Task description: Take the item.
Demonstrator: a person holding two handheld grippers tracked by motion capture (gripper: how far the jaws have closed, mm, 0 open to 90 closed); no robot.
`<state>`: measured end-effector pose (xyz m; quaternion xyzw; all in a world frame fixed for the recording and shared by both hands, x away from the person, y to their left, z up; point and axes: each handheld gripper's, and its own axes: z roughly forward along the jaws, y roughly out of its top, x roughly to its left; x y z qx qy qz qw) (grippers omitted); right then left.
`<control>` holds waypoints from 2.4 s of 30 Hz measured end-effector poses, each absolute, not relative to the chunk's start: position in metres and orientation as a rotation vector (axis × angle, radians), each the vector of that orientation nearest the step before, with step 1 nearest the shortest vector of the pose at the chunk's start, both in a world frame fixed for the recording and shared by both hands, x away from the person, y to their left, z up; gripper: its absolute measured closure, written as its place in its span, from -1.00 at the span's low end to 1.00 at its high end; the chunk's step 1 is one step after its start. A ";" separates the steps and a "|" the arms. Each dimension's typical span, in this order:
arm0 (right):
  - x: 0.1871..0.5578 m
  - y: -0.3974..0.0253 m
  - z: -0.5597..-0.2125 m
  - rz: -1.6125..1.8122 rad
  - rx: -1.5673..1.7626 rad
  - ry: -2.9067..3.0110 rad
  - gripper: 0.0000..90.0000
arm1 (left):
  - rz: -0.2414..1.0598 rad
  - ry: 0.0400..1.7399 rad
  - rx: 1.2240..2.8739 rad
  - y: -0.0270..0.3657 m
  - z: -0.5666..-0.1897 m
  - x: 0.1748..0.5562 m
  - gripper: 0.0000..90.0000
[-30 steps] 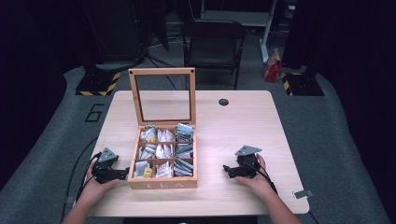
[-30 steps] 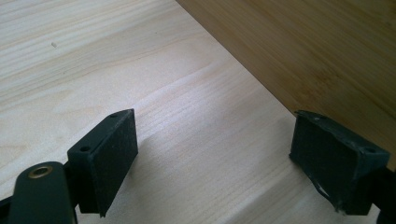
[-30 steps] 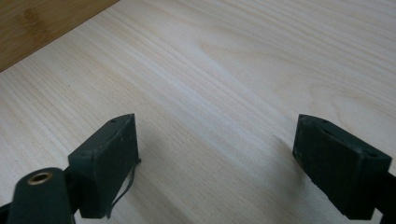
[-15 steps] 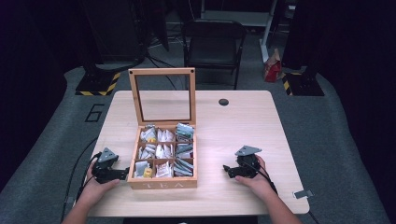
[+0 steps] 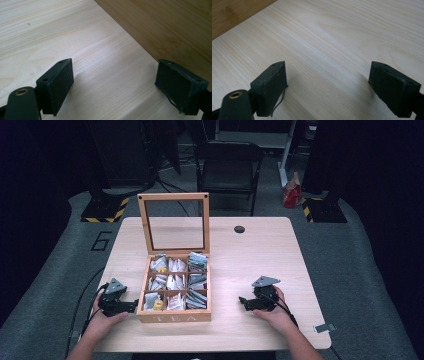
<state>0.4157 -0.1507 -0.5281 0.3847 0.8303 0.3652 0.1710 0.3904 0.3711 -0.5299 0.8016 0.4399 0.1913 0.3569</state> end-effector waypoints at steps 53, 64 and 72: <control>0.401 -0.138 -0.454 1.120 1.089 2.325 -0.24 | 0.498 1.134 2.072 0.371 -0.530 0.390 -0.68; 0.399 -0.136 -0.442 1.119 1.086 2.318 -0.20 | 0.501 1.134 2.069 0.371 -0.530 0.390 -0.68; 0.398 -0.134 -0.434 1.131 1.071 2.318 -0.18 | 0.500 1.135 2.066 0.371 -0.530 0.390 -0.68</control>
